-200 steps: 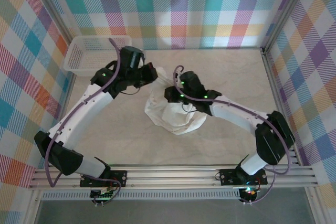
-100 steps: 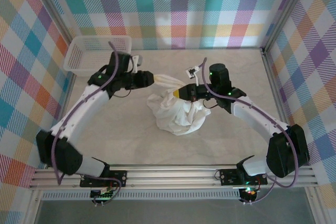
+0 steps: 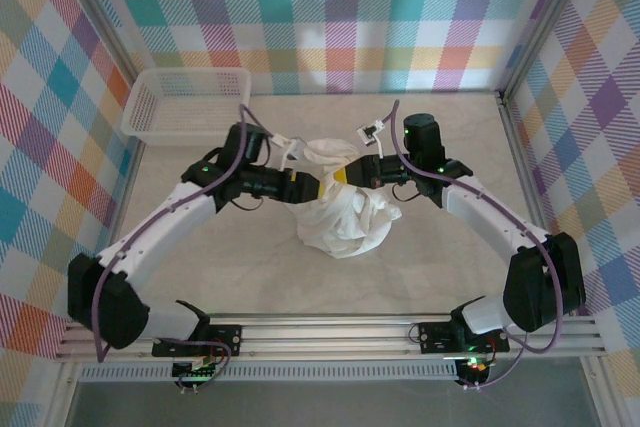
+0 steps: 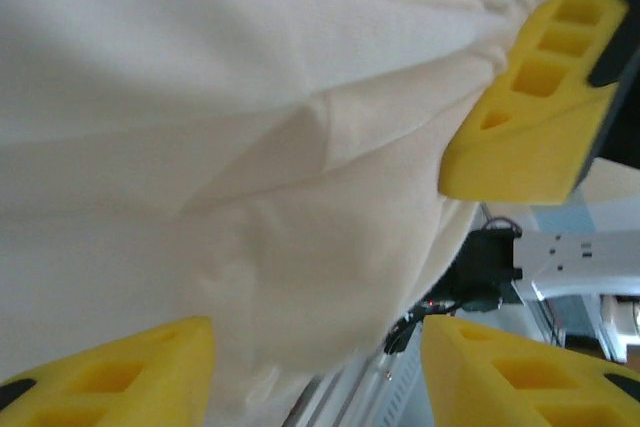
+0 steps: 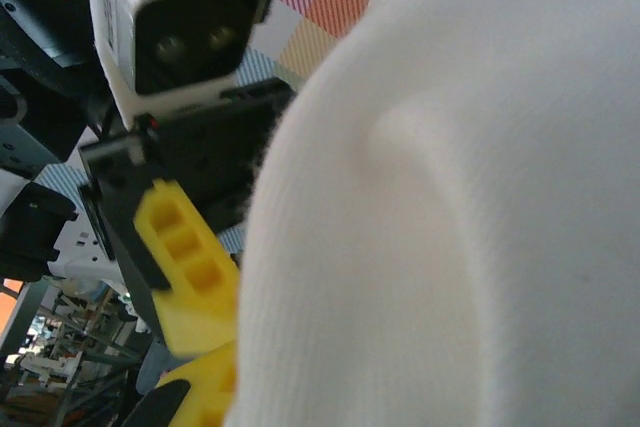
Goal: Fold the inside-out t-shirt
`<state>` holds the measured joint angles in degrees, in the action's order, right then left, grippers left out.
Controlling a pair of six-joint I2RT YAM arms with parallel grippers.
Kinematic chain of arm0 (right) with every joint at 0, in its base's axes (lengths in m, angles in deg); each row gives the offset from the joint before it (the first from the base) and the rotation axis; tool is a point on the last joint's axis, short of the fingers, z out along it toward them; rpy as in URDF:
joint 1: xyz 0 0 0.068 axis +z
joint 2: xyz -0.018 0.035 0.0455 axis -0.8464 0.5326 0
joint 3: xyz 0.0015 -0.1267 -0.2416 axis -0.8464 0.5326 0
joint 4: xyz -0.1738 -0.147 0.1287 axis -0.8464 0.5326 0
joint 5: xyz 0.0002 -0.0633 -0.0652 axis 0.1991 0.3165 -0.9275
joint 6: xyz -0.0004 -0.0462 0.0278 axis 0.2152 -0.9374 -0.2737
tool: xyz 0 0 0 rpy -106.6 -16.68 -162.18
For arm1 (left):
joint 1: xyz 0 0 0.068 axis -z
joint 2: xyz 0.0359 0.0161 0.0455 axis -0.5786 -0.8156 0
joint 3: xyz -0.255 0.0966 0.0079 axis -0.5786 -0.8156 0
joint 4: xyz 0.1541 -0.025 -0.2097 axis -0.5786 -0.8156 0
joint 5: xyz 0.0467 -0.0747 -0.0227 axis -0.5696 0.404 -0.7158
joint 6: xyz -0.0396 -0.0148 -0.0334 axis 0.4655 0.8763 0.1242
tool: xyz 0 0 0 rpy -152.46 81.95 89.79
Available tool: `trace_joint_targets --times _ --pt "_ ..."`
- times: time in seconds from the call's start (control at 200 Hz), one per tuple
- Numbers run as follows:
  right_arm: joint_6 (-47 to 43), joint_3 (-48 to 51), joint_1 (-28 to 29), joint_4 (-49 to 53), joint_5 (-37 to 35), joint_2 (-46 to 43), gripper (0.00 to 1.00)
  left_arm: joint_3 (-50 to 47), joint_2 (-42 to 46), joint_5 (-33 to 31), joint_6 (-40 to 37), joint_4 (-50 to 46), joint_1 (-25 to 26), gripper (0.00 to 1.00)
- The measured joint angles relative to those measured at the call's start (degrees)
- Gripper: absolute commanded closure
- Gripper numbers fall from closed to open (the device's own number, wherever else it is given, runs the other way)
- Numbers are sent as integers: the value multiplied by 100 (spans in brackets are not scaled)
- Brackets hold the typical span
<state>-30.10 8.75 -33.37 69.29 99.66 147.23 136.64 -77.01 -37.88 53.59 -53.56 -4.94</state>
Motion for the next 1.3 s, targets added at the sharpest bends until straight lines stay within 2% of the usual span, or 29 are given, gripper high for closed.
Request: trace_joint_targets --times 0.055,0.125,0.185,0.225,0.28,0.35,0.385,0.425,0.51,0.6,0.675,0.74,0.79,0.815,0.835,0.885,0.94,1.04,1.145,1.22,1.3 --pt "22 0 0 42 -4 0 99 133 -195 9 -105 20 175 44" --pt "46 -7 0 146 -35 0 100 245 -332 9 -234 61 317 58" --pt "66 -31 0 232 -76 13 100 299 -387 -17 -317 74 367 79" --pt "90 -63 0 267 -87 33 97 315 -407 -74 -356 63 374 100" --pt "111 -107 0 297 -144 66 91 319 -409 -208 -389 37 374 100" --pt "103 -205 -33 516 -341 111 73 319 -391 -317 -374 35 361 100" --pt "87 -262 -50 669 -485 144 71 319 -361 -337 -256 39 352 100" --pt "15 -343 -105 868 -715 195 71 319 -302 -317 -44 74 326 100" --pt "-208 -470 -345 1215 -1231 433 80 317 -61 -109 796 411 166 100" --pt "-358 -551 -570 1438 -1526 876 84 422 203 66 1565 704 -90 100" --pt "-420 -509 -697 1532 -1670 1193 88 706 291 114 1954 667 -275 100" --pt "-463 -389 -715 1591 -1779 1198 92 909 313 111 2179 656 -380 100" --pt "-533 -330 -713 1692 -1921 1086 92 973 321 96 2312 654 -426 100" --pt "-566 -299 -710 1740 -2015 977 89 981 321 87 2343 636 -437 100" --pt "-588 -273 -708 1781 -2081 896 82 981 321 68 2371 597 -437 100" --pt "-634 -214 -695 1945 -2317 560 59 981 302 9 2424 479 -437 100" --pt "-688 -138 -662 2048 -2511 127 48 981 273 -70 2450 374 -437 100" --pt "-702 199 -354 1904 -3130 -1038 41 981 210 -275 2470 313 -435 100" --pt "-614 590 693 1274 -3838 -2168 37 981 160 -496 2485 293 -382 100" --pt "-468 625 1425 737 -4111 -2306 33 981 109 -623 2492 289 -323 100" --pt "-376 494 1762 243 -4332 -1934 35 1001 26 -704 2509 289 -245 100"
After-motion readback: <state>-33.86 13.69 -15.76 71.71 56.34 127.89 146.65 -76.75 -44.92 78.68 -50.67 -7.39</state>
